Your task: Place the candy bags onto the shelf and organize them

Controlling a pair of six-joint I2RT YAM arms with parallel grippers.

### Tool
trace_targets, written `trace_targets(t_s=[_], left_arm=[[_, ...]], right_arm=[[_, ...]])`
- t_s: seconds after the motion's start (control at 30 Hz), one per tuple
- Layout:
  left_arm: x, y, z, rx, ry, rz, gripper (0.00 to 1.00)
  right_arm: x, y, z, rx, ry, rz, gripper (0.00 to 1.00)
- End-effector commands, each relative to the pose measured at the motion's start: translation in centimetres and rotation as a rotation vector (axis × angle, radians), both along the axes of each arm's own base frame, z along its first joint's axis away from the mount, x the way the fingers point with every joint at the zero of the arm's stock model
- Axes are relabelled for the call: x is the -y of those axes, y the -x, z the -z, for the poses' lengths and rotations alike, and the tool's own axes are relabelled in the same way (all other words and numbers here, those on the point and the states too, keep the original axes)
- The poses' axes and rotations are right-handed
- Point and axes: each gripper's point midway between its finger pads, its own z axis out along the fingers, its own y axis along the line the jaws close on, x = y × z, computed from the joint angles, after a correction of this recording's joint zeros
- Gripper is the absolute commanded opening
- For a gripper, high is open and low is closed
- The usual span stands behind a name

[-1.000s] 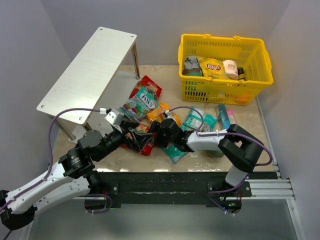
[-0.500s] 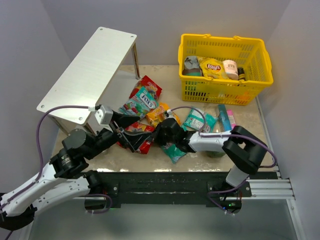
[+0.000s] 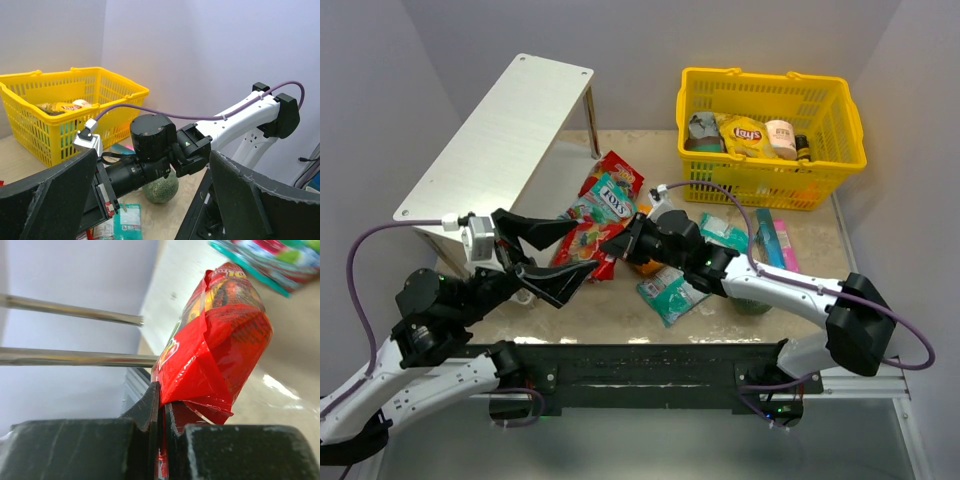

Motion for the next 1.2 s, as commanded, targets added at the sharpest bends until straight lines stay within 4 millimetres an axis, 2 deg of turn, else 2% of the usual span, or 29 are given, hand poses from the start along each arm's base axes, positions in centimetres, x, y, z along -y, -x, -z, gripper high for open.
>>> trace_targets(t_s=[0.0,0.13,0.17,0.23,0.37,0.57,0.6,0.7,0.9,1.0,1.03,1.07,1.13,1.17], left_arm=[[-1.9,0.4,-3.3,0.087,0.064,-0.048,1.00],[-3.6,-0.2,-4.0,0.081,0.101,-0.131,0.99],[-4.0,-0.5,-4.1,0.075,0.111,-0.155,1.00],[-4.6,-0.5,-4.4,0.075,0.123,-0.172,0.99],[-5.4,-0.2,-4.9,0.083,0.141,-0.185,1.00],[-6.4,-0.6,-5.0,0.069,0.138,-0.234,1.00],[-6.5,-0.7,-5.0,0.067,0.141,-0.239,1.00],[-6.9,-0.9,-4.9,0.060,0.141,-0.258,0.99],[-7.5,-0.7,-4.9,0.054,0.153,-0.270,0.99],[-7.8,-0.7,-5.0,0.052,0.159,-0.277,1.00],[-7.9,-0.7,-5.1,0.052,0.163,-0.279,0.99],[-8.0,-0.6,-5.1,0.053,0.164,-0.279,1.00],[-8.1,-0.6,-5.1,0.051,0.165,-0.283,0.99],[-8.1,-0.6,-5.1,0.050,0.164,-0.283,1.00]], right_arm=[[-1.0,0.2,-10.6,0.204,-0.205,-0.049,0.00],[-2.0,-0.4,-11.8,0.231,-0.231,-0.060,0.00],[-2.6,-0.7,-11.4,0.226,-0.226,-0.066,0.00],[-3.4,-0.7,-11.9,0.231,-0.245,-0.086,0.00],[-5.3,-1.0,-11.7,0.227,-0.267,-0.115,0.00],[-7.9,0.1,-12.4,0.262,-0.298,-0.177,0.00],[-8.5,0.4,-12.0,0.264,-0.291,-0.189,0.00],[-9.9,0.7,-13.0,0.306,-0.311,-0.222,0.00],[-11.9,-0.1,-13.9,0.388,-0.332,-0.237,0.00],[-13.1,-0.8,-13.4,0.415,-0.330,-0.240,0.00],[-13.5,-1.3,-12.4,0.404,-0.307,-0.232,0.00],[-14.3,-1.8,-10.2,0.375,-0.268,-0.236,0.00],[-15.4,-2.3,-8.2,0.345,-0.238,-0.240,0.00],[-16.1,-2.9,-5.3,0.307,-0.194,-0.243,0.00]])
